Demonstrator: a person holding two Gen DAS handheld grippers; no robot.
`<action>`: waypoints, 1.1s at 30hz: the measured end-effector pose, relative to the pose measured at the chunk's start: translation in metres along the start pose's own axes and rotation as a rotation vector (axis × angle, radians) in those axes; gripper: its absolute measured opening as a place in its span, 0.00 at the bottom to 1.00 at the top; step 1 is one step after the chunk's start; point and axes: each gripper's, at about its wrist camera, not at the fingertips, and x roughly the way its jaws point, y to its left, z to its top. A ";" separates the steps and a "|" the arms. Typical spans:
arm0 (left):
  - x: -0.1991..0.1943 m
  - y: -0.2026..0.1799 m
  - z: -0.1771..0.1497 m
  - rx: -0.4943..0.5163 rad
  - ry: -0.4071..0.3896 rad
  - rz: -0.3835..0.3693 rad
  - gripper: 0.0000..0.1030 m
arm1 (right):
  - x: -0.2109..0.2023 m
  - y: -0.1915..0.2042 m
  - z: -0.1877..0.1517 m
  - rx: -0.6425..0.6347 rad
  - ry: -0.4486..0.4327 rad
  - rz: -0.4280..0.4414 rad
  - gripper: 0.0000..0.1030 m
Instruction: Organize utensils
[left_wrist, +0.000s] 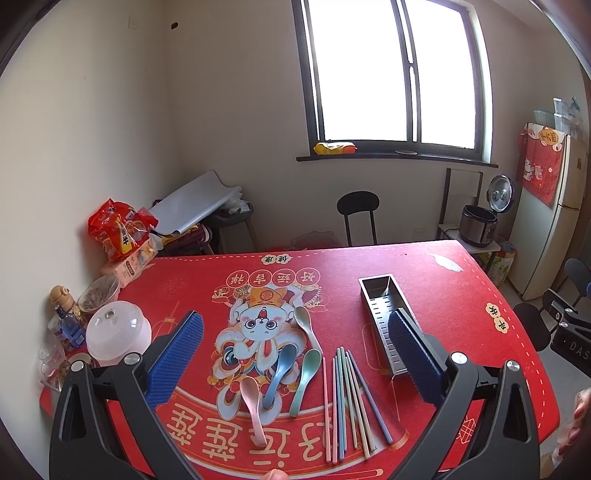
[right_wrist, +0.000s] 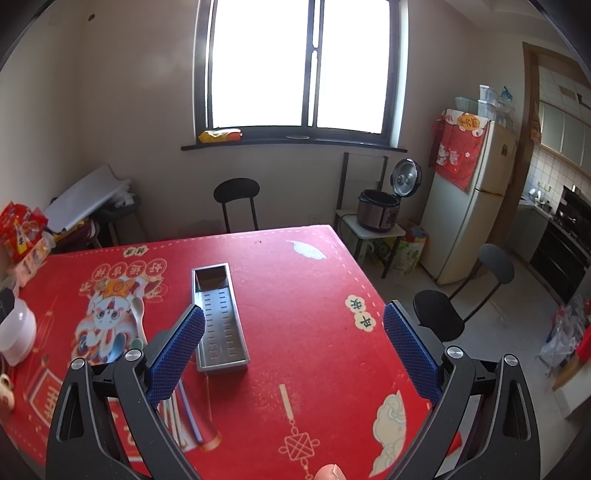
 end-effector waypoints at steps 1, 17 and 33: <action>0.000 0.000 0.000 0.000 0.000 0.000 0.95 | 0.000 0.000 0.000 0.000 0.000 0.000 0.91; 0.010 0.041 0.011 -0.043 -0.049 -0.006 0.95 | 0.022 -0.002 0.002 0.038 0.065 0.158 0.91; 0.104 0.167 -0.069 -0.182 0.216 0.010 0.91 | 0.120 0.103 -0.039 -0.271 0.271 0.366 0.91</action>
